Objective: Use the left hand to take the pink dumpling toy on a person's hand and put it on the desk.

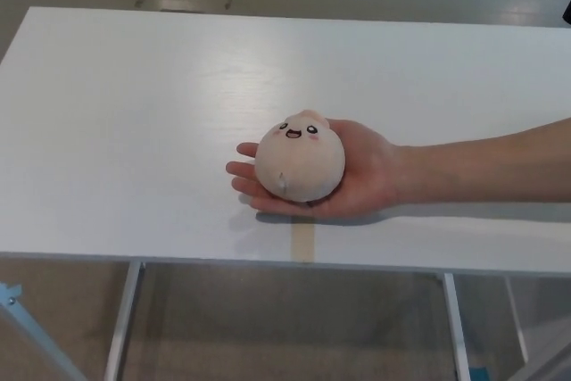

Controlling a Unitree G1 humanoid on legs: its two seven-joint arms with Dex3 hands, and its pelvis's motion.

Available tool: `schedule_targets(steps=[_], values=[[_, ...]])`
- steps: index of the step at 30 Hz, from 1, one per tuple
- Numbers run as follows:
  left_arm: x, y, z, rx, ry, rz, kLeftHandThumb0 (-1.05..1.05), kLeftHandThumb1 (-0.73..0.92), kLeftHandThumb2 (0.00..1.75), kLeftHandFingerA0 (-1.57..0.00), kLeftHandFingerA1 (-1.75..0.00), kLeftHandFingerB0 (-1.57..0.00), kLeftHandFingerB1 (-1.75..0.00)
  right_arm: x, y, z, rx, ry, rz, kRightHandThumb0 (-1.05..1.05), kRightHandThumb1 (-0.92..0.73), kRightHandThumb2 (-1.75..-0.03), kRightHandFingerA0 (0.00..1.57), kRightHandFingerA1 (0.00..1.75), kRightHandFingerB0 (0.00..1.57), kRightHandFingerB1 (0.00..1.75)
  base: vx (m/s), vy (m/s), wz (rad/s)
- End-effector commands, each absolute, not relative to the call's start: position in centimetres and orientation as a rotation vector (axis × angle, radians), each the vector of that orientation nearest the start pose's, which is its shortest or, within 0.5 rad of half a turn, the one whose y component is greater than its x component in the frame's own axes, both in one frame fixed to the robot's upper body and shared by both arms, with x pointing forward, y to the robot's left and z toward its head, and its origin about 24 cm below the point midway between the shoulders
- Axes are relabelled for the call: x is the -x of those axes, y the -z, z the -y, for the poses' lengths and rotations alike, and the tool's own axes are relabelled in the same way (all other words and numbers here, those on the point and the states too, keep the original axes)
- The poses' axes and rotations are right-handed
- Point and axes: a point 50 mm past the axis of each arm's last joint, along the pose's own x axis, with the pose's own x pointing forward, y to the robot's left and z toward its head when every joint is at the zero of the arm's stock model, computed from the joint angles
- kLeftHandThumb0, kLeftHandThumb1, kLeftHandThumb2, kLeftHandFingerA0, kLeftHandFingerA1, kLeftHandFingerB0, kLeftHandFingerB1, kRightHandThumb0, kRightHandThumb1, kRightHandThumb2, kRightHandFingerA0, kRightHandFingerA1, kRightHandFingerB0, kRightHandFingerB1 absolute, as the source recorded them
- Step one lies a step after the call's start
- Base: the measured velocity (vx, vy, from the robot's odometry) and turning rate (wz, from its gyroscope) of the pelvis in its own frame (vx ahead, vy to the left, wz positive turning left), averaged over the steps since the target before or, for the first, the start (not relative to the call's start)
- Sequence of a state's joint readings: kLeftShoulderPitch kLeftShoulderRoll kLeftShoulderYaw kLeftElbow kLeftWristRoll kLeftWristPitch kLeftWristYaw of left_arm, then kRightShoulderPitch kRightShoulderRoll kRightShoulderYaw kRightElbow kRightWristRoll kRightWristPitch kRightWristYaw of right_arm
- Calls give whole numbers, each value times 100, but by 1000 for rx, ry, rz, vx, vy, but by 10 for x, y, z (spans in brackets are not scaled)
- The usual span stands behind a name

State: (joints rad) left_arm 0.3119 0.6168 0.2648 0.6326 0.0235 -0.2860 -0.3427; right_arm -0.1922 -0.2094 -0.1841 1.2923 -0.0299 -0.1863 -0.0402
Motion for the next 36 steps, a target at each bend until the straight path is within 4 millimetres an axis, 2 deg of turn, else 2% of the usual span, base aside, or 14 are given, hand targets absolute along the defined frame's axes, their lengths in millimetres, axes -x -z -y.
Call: schedule_targets(steps=[1, 5, 7, 9, 11, 12, 16, 18, 19, 20, 22, 28, 30, 36], values=[[-66, -69, -373, -445, 120, -295, -48, 40, 65, -34, -46, -21, -38, -163, 134, 247, 155, 259, -920, -27, -65, -59, 51, 42, 40, 38, 0, 0, 0], [-61, -107, -374, -361, 134, -151, -47, 40, 65, -33, -47, -21, -38, -161, 135, 247, 157, 254, -927, -27, -65, -59, 52, 42, 41, 38, 0, 0, 0], [-61, -118, -373, -337, 146, -97, -48, 39, 65, -34, -48, -20, -39, -161, 135, 247, 159, 253, -927, -27, -65, -60, 49, 41, 41, 38, 0, 0, 0], [-65, -145, -367, -305, 186, 52, -49, 38, 65, -35, -50, -20, -38, -162, 135, 248, 160, 253, -926, -27, -65, -59, 50, 42, 41, 38, 0, 0, 0], [-67, -157, -362, -310, 204, 122, -49, 38, 65, -36, -50, -21, -38, -162, 134, 248, 158, 253, -926, -27, -65, -59, 51, 42, 41, 38, 0, 0, 0], [-72, -168, -358, -333, 213, 178, -45, 42, 53, -43, -45, -27, -31, -162, 134, 248, 153, 256, -924, -26, -65, -59, 52, 42, 41, 38, 0, 0, 0], [-89, -206, -341, -428, 232, 363, -46, 42, 53, -46, -39, -27, -30, -163, 134, 248, 134, 266, -922, -26, -65, -59, 52, 42, 41, 38, 0, 0, 0], [-106, -224, -333, -480, 244, 455, -47, 41, 53, -45, -36, -26, -30, -165, 133, 249, 135, 267, -918, -26, -65, -59, 51, 42, 41, 38, 0, 0, 0], [-112, -231, -329, -500, 249, 487, -53, 36, 65, -39, -43, -22, -37, -165, 133, 249, 136, 267, -917, -26, -65, -59, 51, 42, 41, 38, 0, 0, 0], [-115, -234, -328, -511, 251, 502, -53, 36, 65, -39, -43, -22, -37, -165, 133, 249, 137, 267, -917, -26, -65, -59, 51, 42, 41, 38, 0, 0, 0], [-144, -255, -311, -610, 281, 583, -55, 36, 65, -29, -47, -16, -36, -166, 133, 248, 136, 263, -913, -26, -65, -59, 51, 42, 41, 38, 0, 0, 0], [-177, -274, -292, -711, 331, 596, -55, 35, 66, -29, -46, -15, -35, -166, 133, 247, 140, 257, -913, -26, -65, -59, 50, 42, 41, 38, 0, 0, 0], [-199, -286, -275, -749, 378, 577, -61, 38, 69, -30, -45, -17, -36, -165, 133, 247, 139, 254, -918, -26, -65, -60, 48, 41, 40, 38, 0, 0, 0], [-230, -302, -248, -787, 436, 548, -60, 38, 69, -30, -45, -17, -36, -164, 134, 248, 134, 256, -919, -26, -65, -59, 50, 42, 40, 38, 0, 0, 0]])
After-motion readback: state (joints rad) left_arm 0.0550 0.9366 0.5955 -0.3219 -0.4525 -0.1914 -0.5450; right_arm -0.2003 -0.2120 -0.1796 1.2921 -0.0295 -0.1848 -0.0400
